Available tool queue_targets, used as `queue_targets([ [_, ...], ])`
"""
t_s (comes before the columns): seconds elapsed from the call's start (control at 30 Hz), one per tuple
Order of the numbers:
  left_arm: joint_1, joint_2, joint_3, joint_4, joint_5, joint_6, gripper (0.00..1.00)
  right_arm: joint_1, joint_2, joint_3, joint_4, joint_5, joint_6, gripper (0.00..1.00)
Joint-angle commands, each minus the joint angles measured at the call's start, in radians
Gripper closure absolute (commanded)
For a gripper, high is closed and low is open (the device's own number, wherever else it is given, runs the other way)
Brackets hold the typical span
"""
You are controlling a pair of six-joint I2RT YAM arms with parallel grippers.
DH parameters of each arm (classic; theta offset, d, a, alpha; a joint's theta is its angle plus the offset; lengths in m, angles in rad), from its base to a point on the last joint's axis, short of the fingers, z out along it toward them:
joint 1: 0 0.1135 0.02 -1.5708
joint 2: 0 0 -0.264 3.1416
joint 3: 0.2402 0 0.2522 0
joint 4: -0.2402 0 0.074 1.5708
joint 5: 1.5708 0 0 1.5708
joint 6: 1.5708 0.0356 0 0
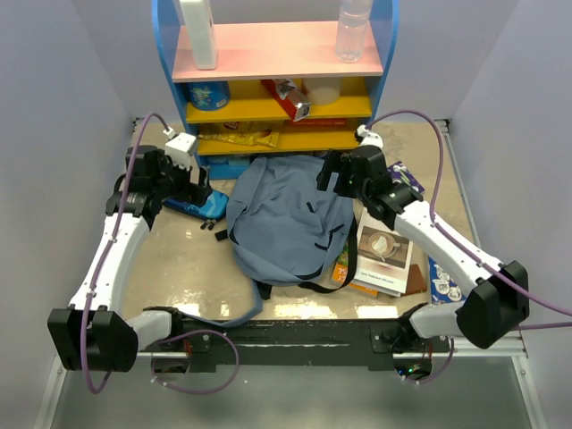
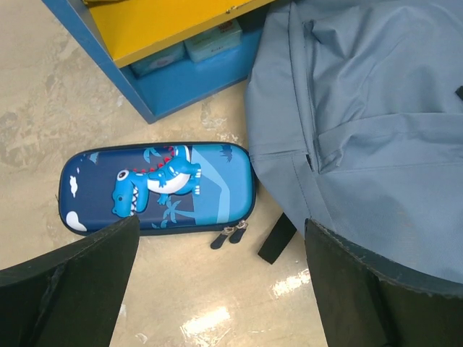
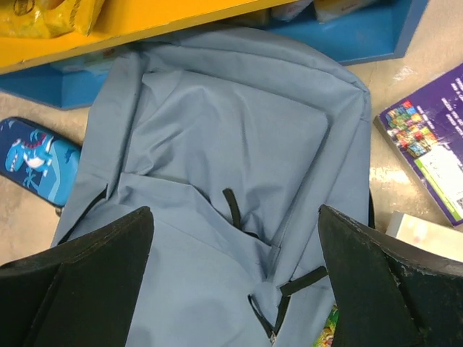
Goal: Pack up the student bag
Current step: Adjust the student bag at the center of the board.
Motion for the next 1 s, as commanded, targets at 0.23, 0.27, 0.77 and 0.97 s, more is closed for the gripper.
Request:
queue_targets([
  [0.23, 0.011, 0.071, 0.034, 0.037, 0.009, -0.028, 0.00, 0.337, 0.109, 0.075, 0.110, 0.054, -0.129, 0.01],
  [0.27, 0.013, 0.074, 0.037, 0.039, 0.009, -0.026, 0.00, 0.368, 0.132, 0.089, 0.110, 0.072, -0.128, 0.01],
  [0.77, 0.109, 0.101, 0.054, 0.010, -0.027, 0.006, 0.00, 0.632, 0.519, 0.302, 0.152, 0.054, -0.121, 0.04],
  [0.97, 0.158, 0.095, 0.054, 0.000, -0.007, 0.017, 0.00, 0.632, 0.611, 0.361, 0.098, 0.123, -0.155, 0.26],
])
